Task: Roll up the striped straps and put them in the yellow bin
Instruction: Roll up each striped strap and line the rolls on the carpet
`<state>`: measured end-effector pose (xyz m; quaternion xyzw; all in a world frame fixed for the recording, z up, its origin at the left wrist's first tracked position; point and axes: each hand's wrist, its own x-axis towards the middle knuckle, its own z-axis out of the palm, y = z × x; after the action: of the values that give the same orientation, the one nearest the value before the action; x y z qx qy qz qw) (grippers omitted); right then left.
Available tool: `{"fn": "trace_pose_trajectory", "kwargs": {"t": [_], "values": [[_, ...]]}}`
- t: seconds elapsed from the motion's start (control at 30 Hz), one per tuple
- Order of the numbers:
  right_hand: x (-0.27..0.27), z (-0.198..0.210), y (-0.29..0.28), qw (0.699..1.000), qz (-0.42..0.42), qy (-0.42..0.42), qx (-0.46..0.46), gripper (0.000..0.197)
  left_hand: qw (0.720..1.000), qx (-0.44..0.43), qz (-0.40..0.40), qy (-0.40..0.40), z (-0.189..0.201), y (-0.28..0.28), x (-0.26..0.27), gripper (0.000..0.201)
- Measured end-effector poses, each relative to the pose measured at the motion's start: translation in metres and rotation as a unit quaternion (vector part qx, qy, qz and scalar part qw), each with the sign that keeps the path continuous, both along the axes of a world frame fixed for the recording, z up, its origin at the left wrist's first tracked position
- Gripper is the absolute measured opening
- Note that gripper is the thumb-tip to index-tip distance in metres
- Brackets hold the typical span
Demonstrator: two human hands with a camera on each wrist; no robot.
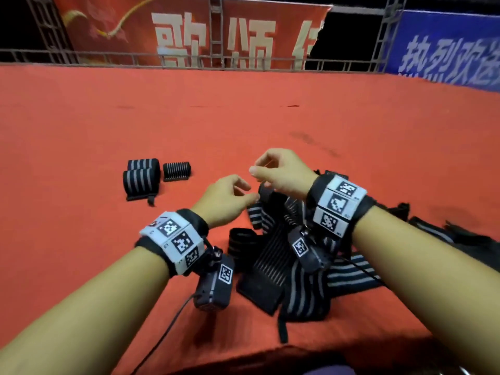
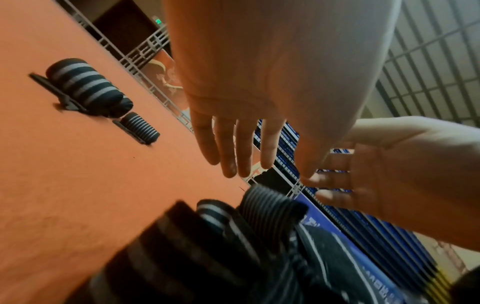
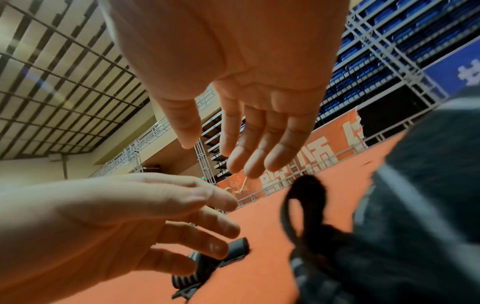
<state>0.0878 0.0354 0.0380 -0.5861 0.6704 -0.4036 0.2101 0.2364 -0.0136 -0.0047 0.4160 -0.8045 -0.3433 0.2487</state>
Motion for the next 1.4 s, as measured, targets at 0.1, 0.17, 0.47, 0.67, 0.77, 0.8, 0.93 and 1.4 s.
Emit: {"fn": "trace_pose_trajectory", "kwargs": {"t": [0.1, 0.17, 0.47, 0.67, 0.77, 0.8, 0.93, 1.4], "values": [[-0.030, -0.013, 0.036, 0.997, -0.029, 0.062, 0.022, 0.007, 0.999, 0.023, -0.022, -0.014, -0.008, 0.021, -0.028, 0.027], [-0.046, -0.020, 0.053, 0.995, -0.044, 0.087, 0.023, 0.008, 0.998, 0.057, -0.019, -0.001, -0.008, 0.026, -0.046, 0.022], [-0.074, -0.042, 0.079, 0.993, -0.043, 0.112, 0.018, 0.008, 0.996, 0.030, 0.087, -0.022, -0.006, -0.002, -0.082, 0.016], [-0.063, -0.036, 0.073, 0.988, -0.045, 0.143, 0.024, 0.038, 0.988, -0.109, 0.106, 0.027, 0.040, 0.001, -0.073, 0.012], [-0.054, -0.030, 0.071, 0.976, -0.052, 0.207, 0.035, 0.058, 0.975, -0.177, 0.107, 0.076, 0.078, 0.005, -0.062, 0.011], [-0.052, -0.030, 0.070, 0.969, -0.055, 0.235, 0.048, 0.060, 0.972, -0.191, 0.107, 0.090, 0.091, 0.006, -0.058, 0.012], [-0.049, -0.039, 0.067, 0.956, -0.076, 0.269, 0.087, 0.051, 0.956, -0.228, 0.099, 0.157, 0.137, 0.012, -0.033, 0.010], [0.004, 0.014, 0.030, 0.950, -0.109, 0.286, -0.059, 0.018, 0.943, -0.287, 0.092, 0.142, 0.181, 0.042, 0.049, 0.005]]}}
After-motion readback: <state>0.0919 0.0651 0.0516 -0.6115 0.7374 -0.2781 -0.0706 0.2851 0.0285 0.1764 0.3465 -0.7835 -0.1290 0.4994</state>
